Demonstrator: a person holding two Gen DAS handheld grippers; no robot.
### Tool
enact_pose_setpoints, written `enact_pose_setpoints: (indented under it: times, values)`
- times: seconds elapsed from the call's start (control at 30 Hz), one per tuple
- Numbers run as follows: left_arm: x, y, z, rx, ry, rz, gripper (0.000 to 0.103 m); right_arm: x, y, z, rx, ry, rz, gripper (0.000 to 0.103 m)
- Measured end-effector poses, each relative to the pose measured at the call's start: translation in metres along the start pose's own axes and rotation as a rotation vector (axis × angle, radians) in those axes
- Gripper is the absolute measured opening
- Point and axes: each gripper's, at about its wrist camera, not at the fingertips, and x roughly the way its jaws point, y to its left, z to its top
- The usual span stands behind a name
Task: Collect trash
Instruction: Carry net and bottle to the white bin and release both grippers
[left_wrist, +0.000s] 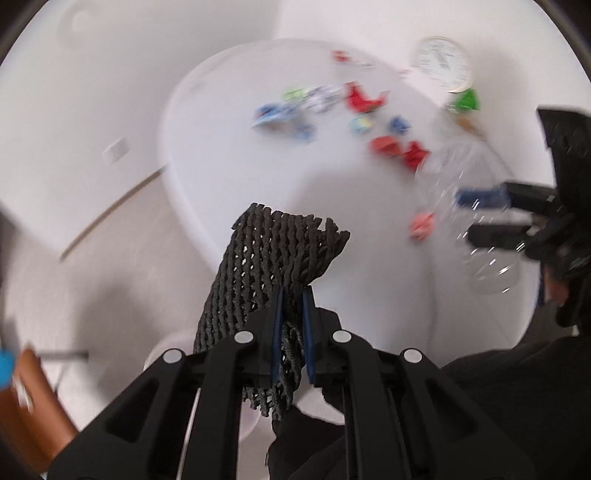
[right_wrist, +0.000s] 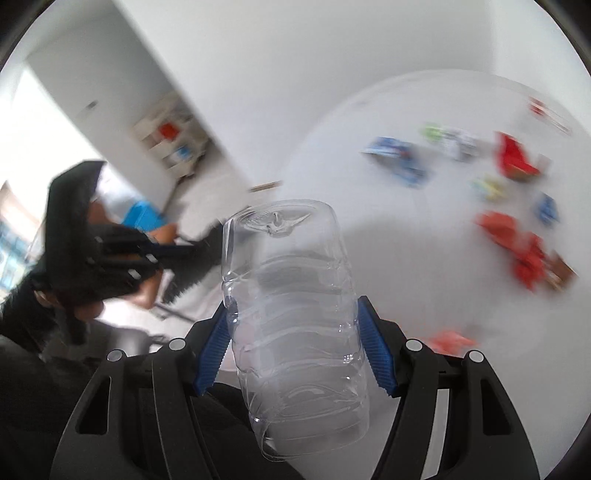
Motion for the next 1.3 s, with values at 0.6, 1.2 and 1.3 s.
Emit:
enact_pose_setpoints:
  times: [0.6, 1.2, 1.3]
  values:
    - [0.176, 0.176, -0.18, -0.541, 0.316, 0.163, 0.079, 0.106, 0.132, 0.041, -0.195, 0.178, 0.08, 0.066]
    - [-0.022, 0.2, -0.2, -0.746, 0.05, 0.448, 0.095, 0.199, 0.162, 0.015, -0.253, 0.334, 0.104, 0.068]
    - [-0.04, 0.204, -0.202, -0.769, 0.025, 0.483, 0.095, 0.235, 0.17, 0.004, -0.279, 0.406, 0.073, 0.081]
